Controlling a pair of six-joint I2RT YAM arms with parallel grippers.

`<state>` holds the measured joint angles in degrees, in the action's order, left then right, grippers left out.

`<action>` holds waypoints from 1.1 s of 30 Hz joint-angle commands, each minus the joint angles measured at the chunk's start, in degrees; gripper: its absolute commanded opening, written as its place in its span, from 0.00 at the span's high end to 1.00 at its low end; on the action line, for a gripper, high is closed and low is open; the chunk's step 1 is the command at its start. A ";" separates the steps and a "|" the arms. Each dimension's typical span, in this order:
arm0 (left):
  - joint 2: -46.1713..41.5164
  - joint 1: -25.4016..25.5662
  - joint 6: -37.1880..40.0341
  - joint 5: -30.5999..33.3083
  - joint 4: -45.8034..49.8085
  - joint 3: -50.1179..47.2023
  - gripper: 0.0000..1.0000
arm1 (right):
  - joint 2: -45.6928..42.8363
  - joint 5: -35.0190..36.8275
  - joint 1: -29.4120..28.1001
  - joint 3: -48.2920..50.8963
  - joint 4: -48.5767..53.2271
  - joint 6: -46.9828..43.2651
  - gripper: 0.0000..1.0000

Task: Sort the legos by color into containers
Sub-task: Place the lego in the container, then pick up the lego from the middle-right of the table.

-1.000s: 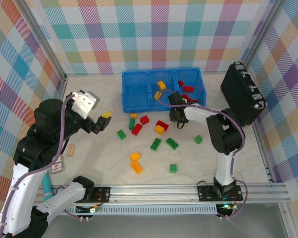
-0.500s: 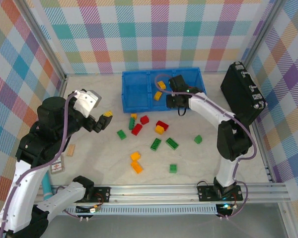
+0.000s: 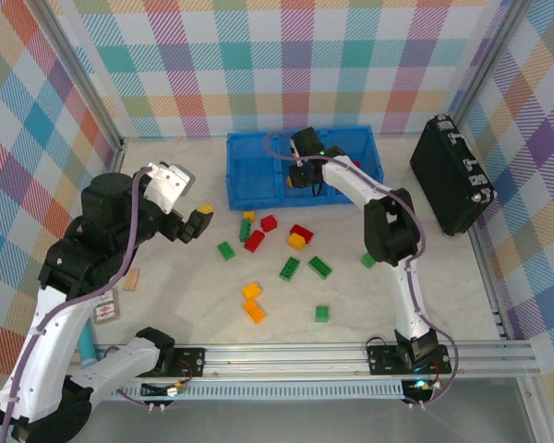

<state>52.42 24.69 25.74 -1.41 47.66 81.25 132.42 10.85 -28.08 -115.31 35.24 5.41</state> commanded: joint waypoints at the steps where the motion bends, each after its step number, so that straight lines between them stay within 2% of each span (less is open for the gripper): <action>1: 0.69 0.58 -0.19 0.06 -1.37 0.76 0.00 | 0.62 -0.99 0.31 -4.67 1.73 -1.79 0.59; 7: 1.54 0.58 -0.25 0.53 -1.17 1.72 0.00 | -1.23 -1.10 0.39 -4.83 2.60 -2.16 0.47; 14: 2.35 0.62 -0.40 -1.32 -1.17 3.64 0.00 | -13.15 -1.99 0.21 3.74 2.99 -0.77 0.44; 17: 2.07 0.61 -0.69 -2.47 -1.99 3.51 0.00 | -21.25 0.79 0.21 11.81 3.84 1.82 0.41; 24: 1.98 0.58 -0.86 -3.34 -1.70 3.95 0.00 | -41.36 7.80 2.20 37.50 5.94 13.54 0.25; 26: 1.68 0.61 -0.86 -3.54 -1.60 4.21 0.00 | -47.32 8.78 4.00 45.80 6.23 20.79 0.13; 30: 1.37 0.57 -0.63 -5.22 -1.41 4.16 0.00 | -58.19 1.76 9.01 60.36 2.92 30.62 0.11; 33: 1.67 0.62 -1.08 -6.86 -1.43 4.33 0.00 | -61.12 -3.38 12.06 65.62 1.17 34.57 0.11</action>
<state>54.59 24.73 25.23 -5.61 46.85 83.55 73.78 13.23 -17.28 -51.90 38.89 31.31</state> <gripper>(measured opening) 0.997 0.893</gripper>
